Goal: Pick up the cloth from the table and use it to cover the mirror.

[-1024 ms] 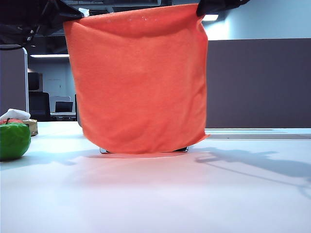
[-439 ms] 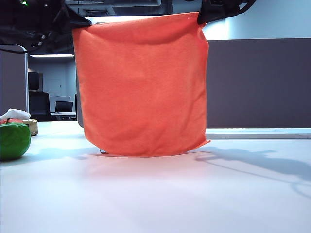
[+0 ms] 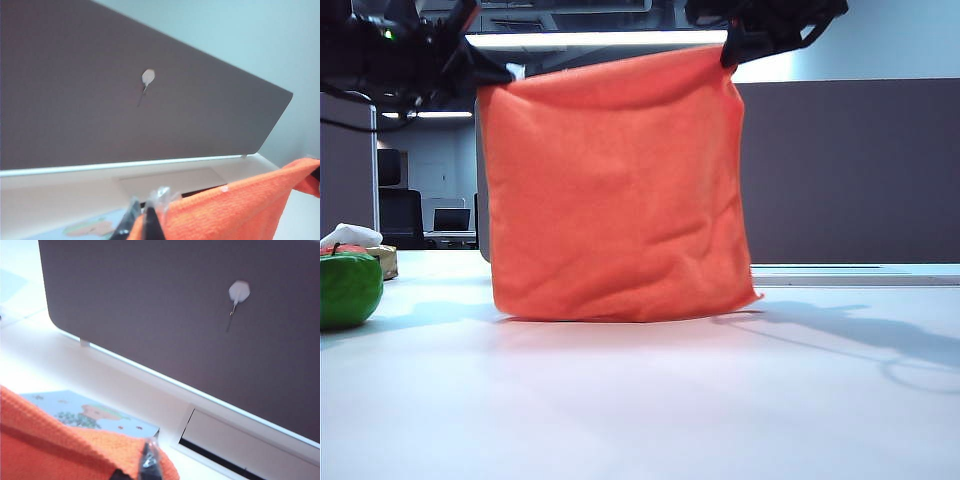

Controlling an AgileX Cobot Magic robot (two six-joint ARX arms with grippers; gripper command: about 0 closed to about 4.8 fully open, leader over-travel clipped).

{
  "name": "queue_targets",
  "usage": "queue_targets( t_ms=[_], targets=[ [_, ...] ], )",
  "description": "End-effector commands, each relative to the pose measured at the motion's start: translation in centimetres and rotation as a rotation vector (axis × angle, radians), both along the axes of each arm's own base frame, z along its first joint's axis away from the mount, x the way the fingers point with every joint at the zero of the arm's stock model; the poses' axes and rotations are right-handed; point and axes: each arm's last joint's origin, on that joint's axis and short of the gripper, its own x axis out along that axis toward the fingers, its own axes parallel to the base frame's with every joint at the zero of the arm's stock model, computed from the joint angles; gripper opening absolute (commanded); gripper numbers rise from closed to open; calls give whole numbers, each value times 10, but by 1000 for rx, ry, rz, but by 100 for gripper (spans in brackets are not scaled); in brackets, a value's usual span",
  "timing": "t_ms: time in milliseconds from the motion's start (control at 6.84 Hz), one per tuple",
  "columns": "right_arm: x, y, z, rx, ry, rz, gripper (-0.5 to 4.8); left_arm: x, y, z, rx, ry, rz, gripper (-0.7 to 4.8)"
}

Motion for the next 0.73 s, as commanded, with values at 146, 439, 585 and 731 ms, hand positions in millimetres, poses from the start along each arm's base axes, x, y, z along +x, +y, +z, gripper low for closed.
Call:
queue_targets(
  t_ms=[146, 439, 585, 731],
  targets=[
    [18, 2, -17, -10, 1, -33, -7, 24, -1, 1, 16, -20, 51, -6],
    [26, -11, -16, -9, -26, -67, -7, 44, -4, -2, 20, 10, 42, -6],
    [33, -11, -21, -1, -45, -55, -7, 46, -4, -5, 24, 22, 43, -6],
    [35, -10, -23, -1, -44, -54, -7, 46, -4, -5, 33, 15, 45, -6]
  ],
)
